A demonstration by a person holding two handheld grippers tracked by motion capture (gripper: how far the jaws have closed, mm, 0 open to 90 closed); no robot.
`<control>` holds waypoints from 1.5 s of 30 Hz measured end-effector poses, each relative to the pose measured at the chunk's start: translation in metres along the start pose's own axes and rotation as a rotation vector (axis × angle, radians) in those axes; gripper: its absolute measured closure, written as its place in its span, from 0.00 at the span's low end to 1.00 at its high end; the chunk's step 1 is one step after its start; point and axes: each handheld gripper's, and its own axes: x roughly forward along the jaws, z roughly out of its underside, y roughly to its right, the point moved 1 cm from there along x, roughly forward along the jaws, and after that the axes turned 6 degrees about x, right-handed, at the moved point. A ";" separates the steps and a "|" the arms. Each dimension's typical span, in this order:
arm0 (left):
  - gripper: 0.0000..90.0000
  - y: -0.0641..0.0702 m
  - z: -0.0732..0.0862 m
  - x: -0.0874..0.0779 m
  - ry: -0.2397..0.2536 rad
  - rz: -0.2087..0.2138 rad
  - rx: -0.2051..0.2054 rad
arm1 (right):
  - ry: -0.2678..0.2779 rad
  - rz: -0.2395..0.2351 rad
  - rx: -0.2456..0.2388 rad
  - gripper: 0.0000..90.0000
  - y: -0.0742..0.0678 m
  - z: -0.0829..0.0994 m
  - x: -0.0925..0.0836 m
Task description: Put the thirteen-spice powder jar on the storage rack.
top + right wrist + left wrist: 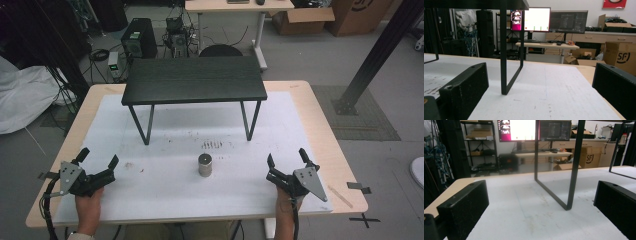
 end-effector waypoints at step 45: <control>0.00 0.000 0.000 0.000 -0.003 0.001 0.004 | -0.012 -0.017 0.025 0.02 0.002 -0.002 0.002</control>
